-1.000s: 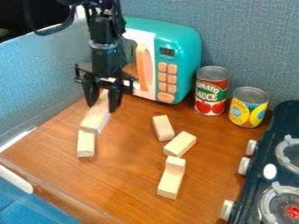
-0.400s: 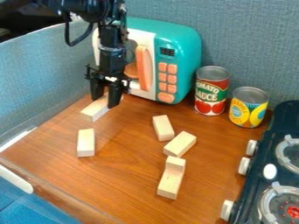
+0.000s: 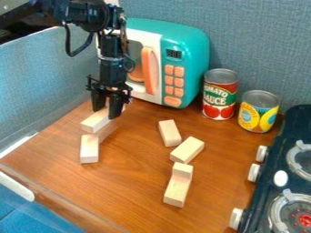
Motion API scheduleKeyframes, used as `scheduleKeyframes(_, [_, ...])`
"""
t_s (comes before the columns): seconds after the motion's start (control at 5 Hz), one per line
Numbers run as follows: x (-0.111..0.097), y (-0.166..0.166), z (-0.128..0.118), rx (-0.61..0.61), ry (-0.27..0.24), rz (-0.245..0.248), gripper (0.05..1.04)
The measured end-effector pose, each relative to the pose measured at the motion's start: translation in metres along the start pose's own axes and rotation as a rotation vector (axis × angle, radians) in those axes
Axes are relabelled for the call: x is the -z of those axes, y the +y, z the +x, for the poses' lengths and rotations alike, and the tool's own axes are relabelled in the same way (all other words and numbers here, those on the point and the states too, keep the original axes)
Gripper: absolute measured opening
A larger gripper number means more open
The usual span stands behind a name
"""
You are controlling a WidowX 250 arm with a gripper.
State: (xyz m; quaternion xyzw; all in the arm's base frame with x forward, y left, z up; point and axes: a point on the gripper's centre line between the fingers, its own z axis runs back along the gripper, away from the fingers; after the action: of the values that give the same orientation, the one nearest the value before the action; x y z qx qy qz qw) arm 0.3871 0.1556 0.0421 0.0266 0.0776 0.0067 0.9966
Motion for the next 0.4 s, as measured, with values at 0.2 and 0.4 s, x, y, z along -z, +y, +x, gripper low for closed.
scheduleKeyframes(0.2, [0.0054, 0.0018, 0.0035, 0.023, 0.000, 0.003, 0.554])
scheduleKeyframes(0.4, [0.0058, 0.0114, 0.0057, 0.014, -0.009, 0.017, 0.554])
